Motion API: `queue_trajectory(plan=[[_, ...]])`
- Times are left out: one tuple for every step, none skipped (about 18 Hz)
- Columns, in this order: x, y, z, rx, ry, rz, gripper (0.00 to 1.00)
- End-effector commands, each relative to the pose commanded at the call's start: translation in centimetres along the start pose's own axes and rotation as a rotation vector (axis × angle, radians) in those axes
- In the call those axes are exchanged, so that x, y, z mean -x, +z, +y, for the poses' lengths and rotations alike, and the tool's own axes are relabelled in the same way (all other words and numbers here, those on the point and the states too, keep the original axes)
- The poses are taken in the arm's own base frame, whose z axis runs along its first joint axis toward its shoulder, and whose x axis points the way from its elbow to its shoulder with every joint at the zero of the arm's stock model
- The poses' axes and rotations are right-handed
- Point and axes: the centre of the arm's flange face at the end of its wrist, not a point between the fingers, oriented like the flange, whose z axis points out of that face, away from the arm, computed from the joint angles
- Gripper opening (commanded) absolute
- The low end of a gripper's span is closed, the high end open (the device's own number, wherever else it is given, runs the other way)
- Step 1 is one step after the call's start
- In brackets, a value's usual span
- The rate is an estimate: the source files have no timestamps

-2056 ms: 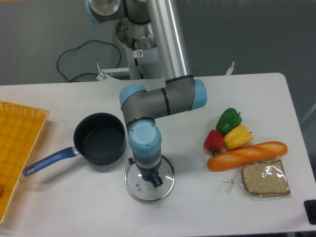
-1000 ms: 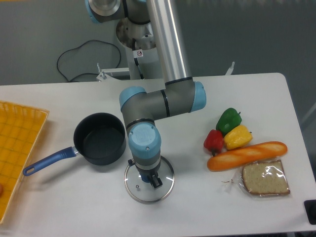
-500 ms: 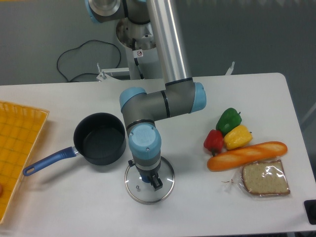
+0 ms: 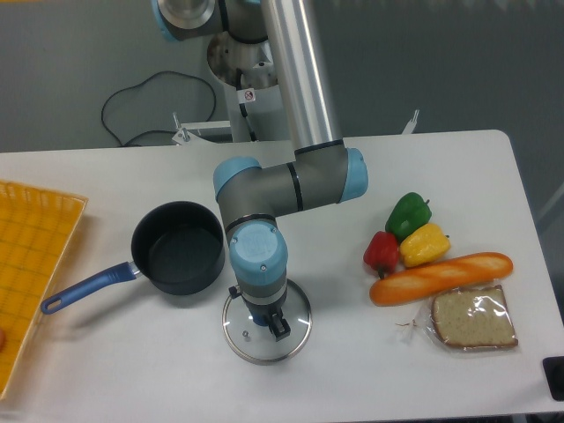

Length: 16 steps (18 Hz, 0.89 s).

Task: Place the lid on the table
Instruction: 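Hold the lid on the table and open the gripper, then lift the gripper up away from the lid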

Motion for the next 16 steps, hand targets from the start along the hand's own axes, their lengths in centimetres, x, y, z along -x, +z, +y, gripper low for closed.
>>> queue_trajectory(plan=[[0.0,0.0,0.0,0.0,-0.002,0.0,0.92],[0.0,0.0,0.0,0.0,-0.002,0.0,0.92],[0.0,-0.1,0.0,0.0,0.0,-0.001,0.93],[0.0,-0.2,0.0,-0.001,0.0,-0.003,0.94],[0.0,-0.1,0.0,0.0,0.0,-0.002,0.94],[0.0,-0.3,0.0,-0.001,0.0,-0.004,0.94],[0.0,-0.5,0.0,-0.002,0.0,-0.007,0.95],[0.0,-0.8,0.0,-0.002,-0.002,-0.01,0.96],[-0.1,-0.8,0.0,-0.001,-0.003,-0.011,0.97],[-0.1,-1.1,0.1,-0.002,-0.003,-0.015,0.98],[-0.2,-1.8,0.2,-0.004,-0.003,-0.026,0.99],[-0.3,-2.5,0.2,-0.004,-0.002,-0.034,0.99],[-0.5,-3.0,0.4,-0.004,-0.005,-0.04,0.99],[-0.6,-3.5,0.4,-0.002,-0.005,-0.048,0.99],[-0.6,-3.8,0.6,-0.001,-0.01,-0.051,1.0],[-0.7,-4.0,0.6,-0.002,-0.025,-0.054,1.0]])
